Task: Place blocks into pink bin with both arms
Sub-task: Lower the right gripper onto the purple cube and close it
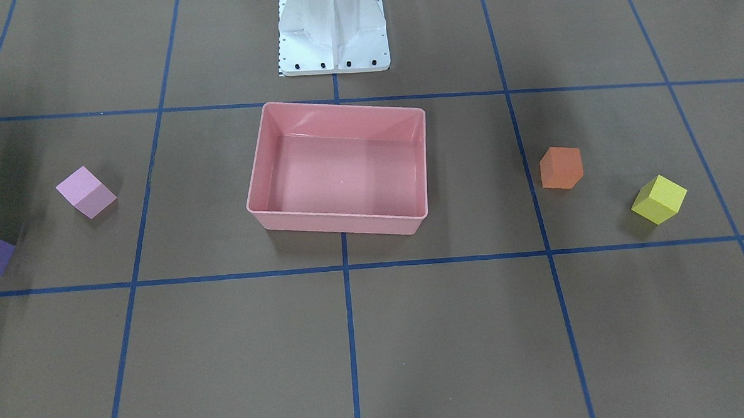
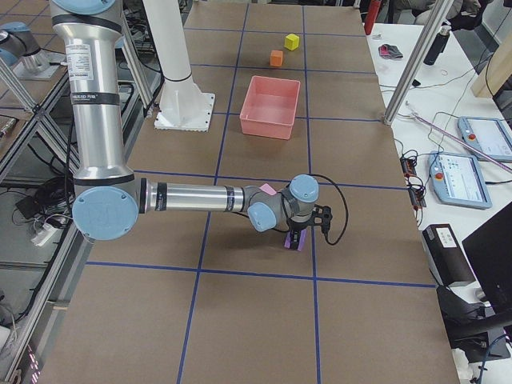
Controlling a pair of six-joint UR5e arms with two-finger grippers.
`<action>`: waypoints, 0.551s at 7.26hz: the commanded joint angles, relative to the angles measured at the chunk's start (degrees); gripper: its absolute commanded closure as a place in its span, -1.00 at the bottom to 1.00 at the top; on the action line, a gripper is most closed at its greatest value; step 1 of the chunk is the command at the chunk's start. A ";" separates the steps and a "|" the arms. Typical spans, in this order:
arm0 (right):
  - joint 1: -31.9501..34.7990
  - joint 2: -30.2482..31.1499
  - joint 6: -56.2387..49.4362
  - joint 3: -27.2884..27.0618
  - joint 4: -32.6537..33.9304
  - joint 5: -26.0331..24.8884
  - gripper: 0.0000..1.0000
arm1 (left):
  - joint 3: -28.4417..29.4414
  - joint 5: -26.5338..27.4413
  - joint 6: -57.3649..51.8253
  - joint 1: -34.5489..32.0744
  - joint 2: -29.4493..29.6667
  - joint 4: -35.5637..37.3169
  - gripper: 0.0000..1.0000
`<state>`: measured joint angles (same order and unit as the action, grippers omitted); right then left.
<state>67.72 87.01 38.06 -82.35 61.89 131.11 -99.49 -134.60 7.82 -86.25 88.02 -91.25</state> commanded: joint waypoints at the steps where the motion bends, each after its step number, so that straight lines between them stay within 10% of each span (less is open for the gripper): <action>1: -0.04 -0.17 0.61 -0.45 -0.02 0.11 1.00 | -0.87 -0.14 8.19 5.60 1.44 -0.33 -0.99; 4: 0.05 -0.26 4.89 -8.41 3.65 1.17 1.00 | -2.63 0.04 18.14 13.88 1.27 -6.66 -0.99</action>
<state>67.72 86.86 40.00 -86.69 63.37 132.05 -101.45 -134.60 21.04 -76.40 89.37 -96.11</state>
